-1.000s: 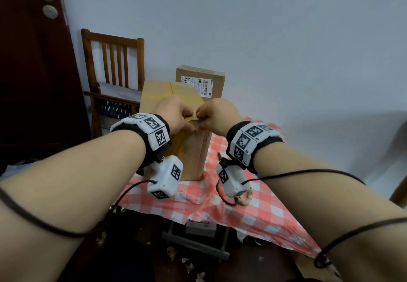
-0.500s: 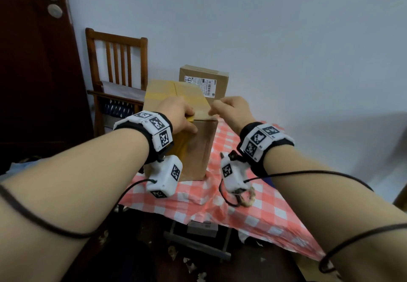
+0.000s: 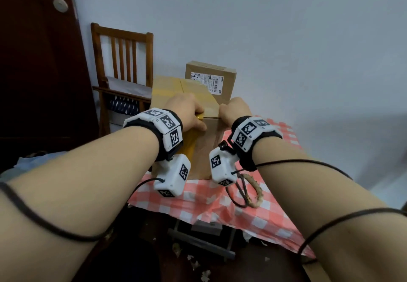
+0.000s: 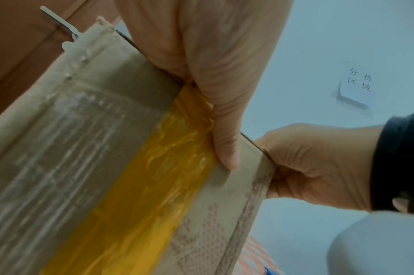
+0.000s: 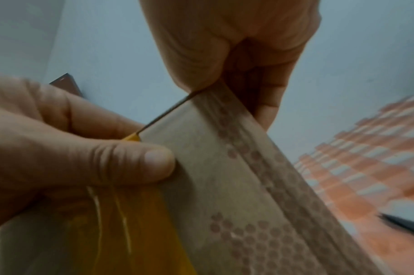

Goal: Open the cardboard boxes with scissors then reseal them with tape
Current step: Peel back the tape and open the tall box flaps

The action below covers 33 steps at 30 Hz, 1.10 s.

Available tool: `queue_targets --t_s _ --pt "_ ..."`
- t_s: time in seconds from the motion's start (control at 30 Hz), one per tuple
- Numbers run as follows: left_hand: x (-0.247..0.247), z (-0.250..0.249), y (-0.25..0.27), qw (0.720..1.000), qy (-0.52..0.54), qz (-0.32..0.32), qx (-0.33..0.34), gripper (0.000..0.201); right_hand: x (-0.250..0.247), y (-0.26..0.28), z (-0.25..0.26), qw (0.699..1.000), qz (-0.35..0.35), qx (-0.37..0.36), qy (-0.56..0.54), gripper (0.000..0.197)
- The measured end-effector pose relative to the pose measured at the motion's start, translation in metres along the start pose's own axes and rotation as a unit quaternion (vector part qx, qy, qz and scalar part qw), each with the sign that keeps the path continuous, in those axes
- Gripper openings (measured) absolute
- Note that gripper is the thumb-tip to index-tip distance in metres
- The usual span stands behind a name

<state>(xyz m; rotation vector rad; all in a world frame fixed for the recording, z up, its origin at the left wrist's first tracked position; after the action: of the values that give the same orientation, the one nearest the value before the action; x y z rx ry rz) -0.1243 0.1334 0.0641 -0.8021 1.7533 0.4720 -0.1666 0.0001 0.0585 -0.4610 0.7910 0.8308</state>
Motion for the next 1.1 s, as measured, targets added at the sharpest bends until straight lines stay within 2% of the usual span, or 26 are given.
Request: queue_targets --t_s 0.1,0.17,0.3,0.37,0.43,0.5,0.67,0.77,0.87,0.9,1.0,1.1 --pt "-0.001 0.002 -0.002 1.000 -0.007 -0.001 -0.003 0.037 0.008 0.000 0.007 0.999 0.050 -0.004 -0.006 0.027" --pt "-0.001 0.002 -0.002 1.000 -0.011 -0.001 -0.001 0.038 0.010 0.001 0.010 0.999 0.051 -0.010 0.010 0.034" --pt "-0.003 0.002 0.000 1.000 -0.002 -0.013 0.001 0.041 0.003 0.001 0.012 0.998 0.019 -0.007 0.061 0.018" --pt "-0.007 0.000 0.002 1.000 -0.001 -0.026 -0.004 0.038 0.007 0.001 0.017 0.997 0.052 -0.009 0.051 0.021" --pt "-0.009 -0.001 0.006 0.999 0.011 -0.033 -0.013 0.032 0.013 0.004 0.022 0.995 0.089 -0.013 0.050 0.035" --pt "-0.009 -0.001 0.007 0.999 0.021 -0.034 -0.016 0.038 0.017 0.006 0.023 0.994 0.102 -0.016 0.042 0.035" --pt "-0.011 0.002 0.010 0.997 0.052 -0.049 -0.018 0.050 0.006 0.001 0.011 0.998 0.030 0.009 0.060 0.019" --pt "-0.012 0.002 0.009 0.996 0.063 -0.051 -0.021 0.050 0.009 0.003 0.012 0.998 0.054 0.009 0.042 0.015" --pt "-0.014 0.003 0.010 0.996 0.059 -0.062 -0.034 0.054 0.019 0.011 0.017 0.994 0.109 0.002 0.009 0.042" --pt "-0.014 0.003 0.011 0.995 0.061 -0.063 -0.037 0.057 0.020 0.011 0.015 0.994 0.110 -0.001 -0.001 0.044" --pt "-0.013 0.006 0.009 0.995 0.074 -0.060 -0.032 0.072 0.012 0.010 0.011 0.997 0.068 -0.027 -0.019 0.031" --pt "-0.009 0.000 0.006 0.998 0.050 -0.042 0.000 0.089 0.004 0.011 0.005 0.998 0.041 -0.034 -0.033 0.029"
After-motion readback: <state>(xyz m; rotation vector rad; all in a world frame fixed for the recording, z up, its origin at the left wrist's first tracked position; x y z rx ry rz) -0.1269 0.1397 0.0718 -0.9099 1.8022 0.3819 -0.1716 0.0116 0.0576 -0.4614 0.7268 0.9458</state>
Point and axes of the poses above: each hand's wrist, its own y-axis away from the middle knuckle, its own x-axis out of the palm, z = x × y, the point moved 9 cm from there along -y, towards the middle knuckle, and after that the axes turned 6 degrees about z, right-handed, at the moved point
